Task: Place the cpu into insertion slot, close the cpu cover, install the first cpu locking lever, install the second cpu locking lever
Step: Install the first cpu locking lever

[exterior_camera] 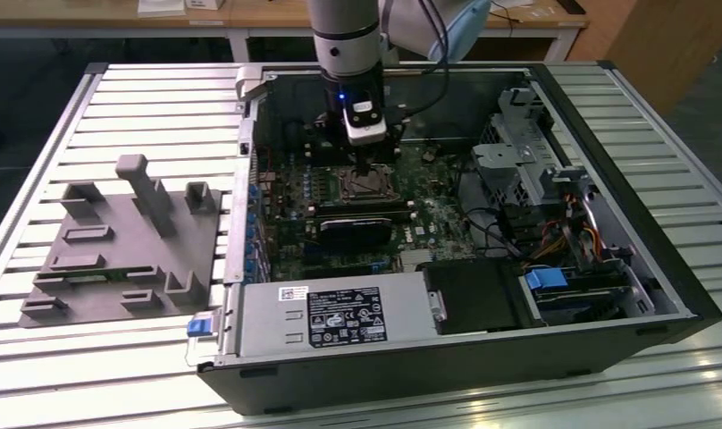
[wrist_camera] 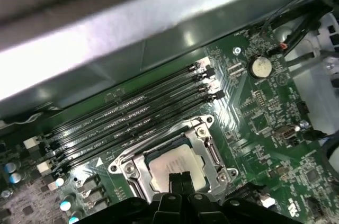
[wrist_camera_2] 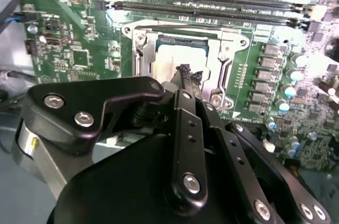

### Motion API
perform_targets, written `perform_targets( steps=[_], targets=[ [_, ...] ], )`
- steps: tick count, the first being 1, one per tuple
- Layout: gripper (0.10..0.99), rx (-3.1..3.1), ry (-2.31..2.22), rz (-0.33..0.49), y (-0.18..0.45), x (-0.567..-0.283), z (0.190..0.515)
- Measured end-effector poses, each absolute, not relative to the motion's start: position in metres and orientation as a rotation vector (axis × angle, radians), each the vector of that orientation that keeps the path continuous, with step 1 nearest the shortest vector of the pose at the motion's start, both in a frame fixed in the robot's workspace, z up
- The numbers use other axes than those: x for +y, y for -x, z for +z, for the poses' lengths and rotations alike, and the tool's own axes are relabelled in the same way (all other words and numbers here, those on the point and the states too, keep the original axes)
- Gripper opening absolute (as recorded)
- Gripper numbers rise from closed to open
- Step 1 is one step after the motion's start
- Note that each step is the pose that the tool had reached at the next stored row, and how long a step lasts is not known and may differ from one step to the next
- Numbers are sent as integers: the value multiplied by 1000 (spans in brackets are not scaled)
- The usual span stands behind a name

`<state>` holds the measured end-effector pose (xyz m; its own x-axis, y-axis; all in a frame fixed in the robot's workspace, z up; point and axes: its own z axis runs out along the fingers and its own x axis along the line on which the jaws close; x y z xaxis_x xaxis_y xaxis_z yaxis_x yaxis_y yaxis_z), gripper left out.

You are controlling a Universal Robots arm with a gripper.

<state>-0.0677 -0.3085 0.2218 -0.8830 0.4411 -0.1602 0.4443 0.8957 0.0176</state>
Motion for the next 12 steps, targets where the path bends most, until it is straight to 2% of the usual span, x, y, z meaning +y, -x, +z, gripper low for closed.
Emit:
perform_targets(
  steps=[12],
  targets=[
    [102, 2902, -682, -29, 67, -309, 234]
  ],
)
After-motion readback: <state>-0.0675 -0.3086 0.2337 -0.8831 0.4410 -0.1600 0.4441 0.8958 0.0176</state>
